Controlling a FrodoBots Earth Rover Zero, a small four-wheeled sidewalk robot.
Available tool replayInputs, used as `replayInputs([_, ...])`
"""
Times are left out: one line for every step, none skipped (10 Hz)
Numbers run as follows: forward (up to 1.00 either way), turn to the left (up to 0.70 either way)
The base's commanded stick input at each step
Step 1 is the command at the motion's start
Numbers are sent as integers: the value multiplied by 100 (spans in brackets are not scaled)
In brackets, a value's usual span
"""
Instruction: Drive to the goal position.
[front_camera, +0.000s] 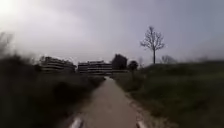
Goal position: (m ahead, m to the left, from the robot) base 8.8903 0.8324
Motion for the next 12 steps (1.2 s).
replayInputs([70,0])
replayInputs([70,0])
replayInputs([70,0])
replayInputs([70,0])
replayInputs([70,0])
replayInputs([70,0])
replayInputs([70,0])
replayInputs([70,0])
replayInputs([70,0])
replayInputs([70,0])
replayInputs([70,0])
replayInputs([70,0])
